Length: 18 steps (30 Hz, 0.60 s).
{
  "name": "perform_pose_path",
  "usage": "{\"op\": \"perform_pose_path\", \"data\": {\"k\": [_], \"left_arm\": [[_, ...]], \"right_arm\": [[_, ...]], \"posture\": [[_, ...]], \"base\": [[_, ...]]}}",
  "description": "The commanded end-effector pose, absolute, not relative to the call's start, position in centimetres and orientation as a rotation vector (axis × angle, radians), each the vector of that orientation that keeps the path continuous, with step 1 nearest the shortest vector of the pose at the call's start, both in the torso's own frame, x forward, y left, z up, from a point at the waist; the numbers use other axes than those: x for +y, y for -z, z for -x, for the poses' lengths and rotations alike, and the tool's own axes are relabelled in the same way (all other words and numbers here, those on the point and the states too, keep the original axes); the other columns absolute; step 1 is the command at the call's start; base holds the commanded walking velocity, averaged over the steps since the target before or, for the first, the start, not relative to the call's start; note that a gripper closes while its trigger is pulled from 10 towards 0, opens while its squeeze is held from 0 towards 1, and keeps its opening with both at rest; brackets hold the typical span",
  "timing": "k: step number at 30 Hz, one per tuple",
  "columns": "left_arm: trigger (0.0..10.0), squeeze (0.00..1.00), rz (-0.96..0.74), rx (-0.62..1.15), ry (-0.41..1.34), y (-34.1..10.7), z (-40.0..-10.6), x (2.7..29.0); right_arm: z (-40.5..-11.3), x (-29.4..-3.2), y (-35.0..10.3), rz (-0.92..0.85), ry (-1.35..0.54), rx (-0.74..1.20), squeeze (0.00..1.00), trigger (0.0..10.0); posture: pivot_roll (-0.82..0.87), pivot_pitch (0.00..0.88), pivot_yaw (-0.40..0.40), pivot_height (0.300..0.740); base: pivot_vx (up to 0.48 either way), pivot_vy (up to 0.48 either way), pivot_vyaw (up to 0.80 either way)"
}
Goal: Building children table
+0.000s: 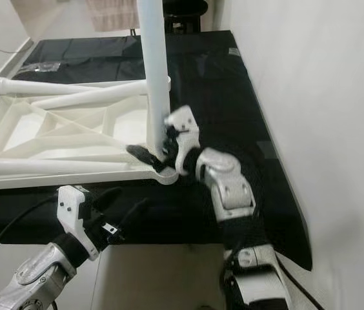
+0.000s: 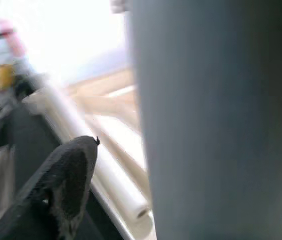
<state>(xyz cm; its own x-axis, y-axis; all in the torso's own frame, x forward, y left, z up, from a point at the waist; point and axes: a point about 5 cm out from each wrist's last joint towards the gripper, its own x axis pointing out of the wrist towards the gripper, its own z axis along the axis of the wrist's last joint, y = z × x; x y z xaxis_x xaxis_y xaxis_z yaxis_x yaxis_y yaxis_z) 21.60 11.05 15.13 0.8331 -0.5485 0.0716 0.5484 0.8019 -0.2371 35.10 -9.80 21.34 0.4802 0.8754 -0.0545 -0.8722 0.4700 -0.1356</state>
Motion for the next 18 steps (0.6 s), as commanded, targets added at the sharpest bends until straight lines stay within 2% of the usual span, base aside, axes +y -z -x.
{"op": "perform_pose_path", "data": {"k": [1, 6, 7, 9, 10, 18], "left_arm": [[10.0, 0.00, 0.251, 0.029, 0.586, -14.5, -21.5, 11.3], [10.0, 0.00, 0.250, 0.036, 0.579, -14.5, -21.5, 11.3], [10.0, 0.00, 0.250, 0.038, 0.578, -14.4, -21.6, 11.4], [10.0, 0.00, 0.251, 0.039, 0.577, -14.4, -21.6, 11.4], [10.0, 0.00, 0.254, 0.039, 0.577, -14.4, -21.6, 11.4], [10.0, 0.00, 0.262, 0.041, 0.578, -14.5, -21.6, 11.5]], "right_arm": [[-35.1, -9.5, -19.8, 0.163, -1.233, 0.032, 0.00, 10.0], [-35.9, -9.9, -19.5, 0.131, -1.237, 0.070, 0.00, 10.0], [-36.1, -9.9, -19.4, 0.110, -1.225, 0.080, 0.00, 3.7], [-36.3, -9.9, -19.4, 0.094, -1.226, 0.086, 0.00, 3.7], [-36.3, -9.9, -19.3, 0.089, -1.238, 0.092, 0.00, 0.0], [-36.1, -10.8, -18.7, 0.077, -1.259, 0.096, 0.00, 0.0]], "posture": [[-0.05, 0.103, 0.055, 0.740], [-0.04, 0.105, 0.051, 0.740], [-0.04, 0.105, 0.051, 0.740], [-0.04, 0.105, 0.051, 0.740], [-0.03, 0.112, 0.053, 0.740], [-0.03, 0.116, 0.053, 0.740]], "base": [[0.000, 0.000, 0.00], [0.000, 0.000, 0.00], [0.000, 0.000, 0.00], [0.000, 0.000, 0.00], [0.000, 0.000, 0.00], [0.000, 0.000, 0.00]]}}
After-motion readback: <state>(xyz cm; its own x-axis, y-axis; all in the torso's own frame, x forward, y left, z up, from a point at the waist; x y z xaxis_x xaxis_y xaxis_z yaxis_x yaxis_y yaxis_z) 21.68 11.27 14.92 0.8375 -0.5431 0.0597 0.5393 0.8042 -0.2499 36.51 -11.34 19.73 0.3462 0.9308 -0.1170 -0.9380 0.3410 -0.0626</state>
